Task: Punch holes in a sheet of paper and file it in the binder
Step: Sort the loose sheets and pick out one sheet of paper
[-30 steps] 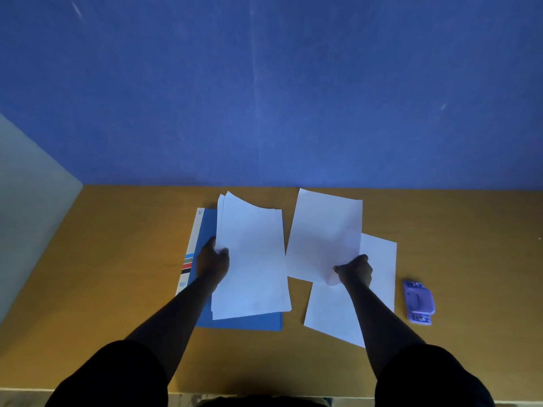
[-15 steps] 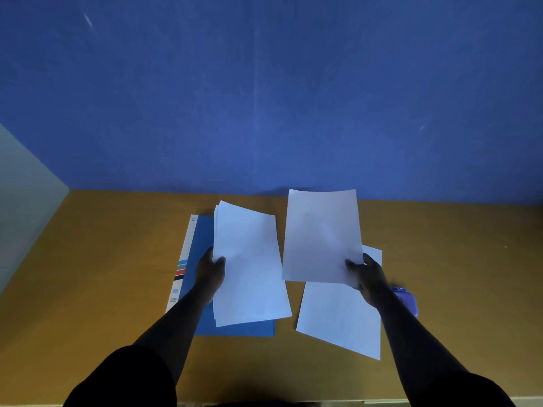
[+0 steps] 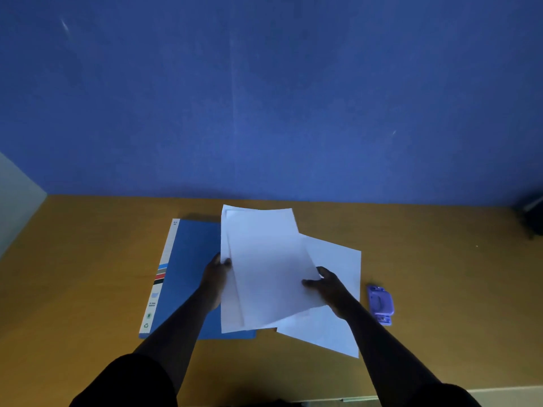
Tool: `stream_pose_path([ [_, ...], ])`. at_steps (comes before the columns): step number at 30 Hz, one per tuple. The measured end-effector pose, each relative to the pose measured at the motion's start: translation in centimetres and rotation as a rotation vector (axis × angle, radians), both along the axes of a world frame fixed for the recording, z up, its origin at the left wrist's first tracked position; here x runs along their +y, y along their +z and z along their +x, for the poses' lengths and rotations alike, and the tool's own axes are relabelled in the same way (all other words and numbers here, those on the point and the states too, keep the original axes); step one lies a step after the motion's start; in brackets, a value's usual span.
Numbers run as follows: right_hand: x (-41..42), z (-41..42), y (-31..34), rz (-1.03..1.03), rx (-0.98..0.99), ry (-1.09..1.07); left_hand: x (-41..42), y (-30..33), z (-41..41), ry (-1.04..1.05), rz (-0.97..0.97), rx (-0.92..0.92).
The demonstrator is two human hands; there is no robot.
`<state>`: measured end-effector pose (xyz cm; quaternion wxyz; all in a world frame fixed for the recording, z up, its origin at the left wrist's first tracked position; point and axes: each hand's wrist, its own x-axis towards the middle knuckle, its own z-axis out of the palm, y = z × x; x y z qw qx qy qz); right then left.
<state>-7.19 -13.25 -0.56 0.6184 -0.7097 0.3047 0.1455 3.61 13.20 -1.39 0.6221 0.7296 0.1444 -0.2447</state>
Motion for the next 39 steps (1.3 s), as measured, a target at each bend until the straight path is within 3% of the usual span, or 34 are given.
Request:
stream_pose_path([
  [7, 0.3, -0.7, 0.1, -0.235, 0.025, 0.108, -1.4, 0.4, -1.3, -0.062, -0.065, -0.115],
  [14, -1.9, -2.1, 0.2, -0.251, 0.050, 0.008, -4.2, -0.1, -2.1, -0.086, 0.060, -0.117],
  [16, -2.6, -2.5, 0.2, -0.377, 0.085, -0.051, -4.6, -0.1, -2.1, -0.083, 0.082, -0.131],
  [20, -3.6, -3.6, -0.7, -0.747, 0.246, -0.049, -4.7, 0.0, -2.0, -0.058, 0.152, -0.150],
  [24, -3.0, -4.3, -1.6, -0.911, 0.549, 0.127, -4.6, 0.3, -2.1, -0.045, 0.216, -0.178],
  [32, -2.6, -3.4, -1.8, -0.947, 0.633, 0.099, -3.9, 0.9, -2.7, -0.029, 0.261, -0.207],
  [39, -4.6, -3.0, -2.0, -0.724, 0.420, -0.124, -2.8, 1.0, -2.6, -0.037, 0.290, -0.225],
])
